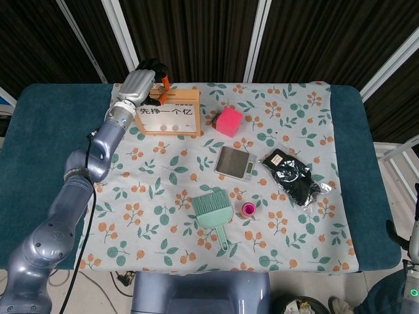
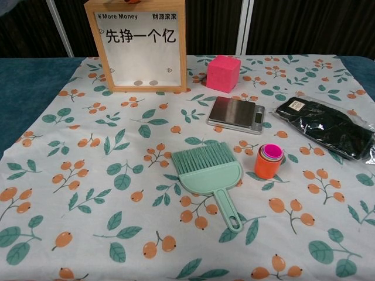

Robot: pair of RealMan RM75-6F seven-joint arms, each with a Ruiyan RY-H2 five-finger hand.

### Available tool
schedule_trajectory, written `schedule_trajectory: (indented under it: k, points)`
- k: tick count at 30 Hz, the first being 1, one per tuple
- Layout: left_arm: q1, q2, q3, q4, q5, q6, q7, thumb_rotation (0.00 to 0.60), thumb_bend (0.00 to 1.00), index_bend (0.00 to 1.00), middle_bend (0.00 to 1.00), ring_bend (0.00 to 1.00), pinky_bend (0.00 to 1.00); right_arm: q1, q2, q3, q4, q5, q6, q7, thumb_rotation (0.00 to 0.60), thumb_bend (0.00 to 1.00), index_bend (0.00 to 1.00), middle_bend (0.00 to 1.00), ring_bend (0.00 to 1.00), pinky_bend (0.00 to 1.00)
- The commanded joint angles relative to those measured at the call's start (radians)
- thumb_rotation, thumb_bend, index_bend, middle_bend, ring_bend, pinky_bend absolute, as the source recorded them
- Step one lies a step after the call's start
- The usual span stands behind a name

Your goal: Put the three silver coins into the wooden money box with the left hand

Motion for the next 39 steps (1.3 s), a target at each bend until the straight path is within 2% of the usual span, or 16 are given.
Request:
schedule_trajectory:
  k: [1, 19, 21, 25, 30, 35, 39]
  points:
    - [0.003, 0.002, 0.0, -0.004, -0.002, -0.004, 0.006, 0.6, 0.39, 0.52, 0.17, 0.0, 0.01, 0.0, 0.0, 0.0, 0.0, -0.002, 0.0, 0.0, 0.6, 0.36, 0.05, 0.02, 0.02, 0.0]
    - [0.015, 0.015, -0.018, -0.029, -0.022, 0.026, 0.058, 0.6, 0.39, 0.5, 0.16, 0.0, 0.01, 0.001, -0.002, 0.002, 0.0, 0.001, 0.0, 0.001, 0.6, 0.36, 0.05, 0.02, 0.02, 0.0]
    - [0.016, 0.019, -0.029, -0.035, -0.029, 0.061, 0.054, 0.6, 0.38, 0.49, 0.16, 0.0, 0.01, 0.001, -0.002, 0.002, 0.0, 0.002, 0.0, 0.001, 0.6, 0.36, 0.05, 0.02, 0.02, 0.0]
    - [0.035, 0.041, -0.056, -0.061, -0.038, 0.223, 0.045, 0.6, 0.36, 0.48, 0.16, 0.0, 0.01, 0.002, -0.003, 0.002, 0.002, 0.001, 0.0, -0.001, 0.6, 0.36, 0.05, 0.02, 0.02, 0.0]
    - [0.096, 0.096, -0.057, -0.121, -0.032, 0.363, 0.084, 0.6, 0.34, 0.45, 0.14, 0.0, 0.01, 0.003, -0.002, 0.004, 0.007, -0.003, 0.001, 0.004, 0.6, 0.36, 0.05, 0.02, 0.02, 0.0]
    - [0.219, 0.187, -0.049, -0.252, -0.044, 0.47, 0.212, 0.6, 0.34, 0.41, 0.11, 0.0, 0.01, 0.008, 0.01, -0.011, 0.015, -0.036, -0.014, 0.019, 0.6, 0.36, 0.05, 0.02, 0.02, 0.0]
    - [0.356, 0.306, -0.037, -0.515, -0.062, 0.586, 0.337, 0.6, 0.34, 0.37, 0.08, 0.0, 0.01, 0.014, 0.023, -0.033, 0.031, -0.09, -0.03, 0.049, 0.6, 0.36, 0.05, 0.02, 0.02, 0.0]
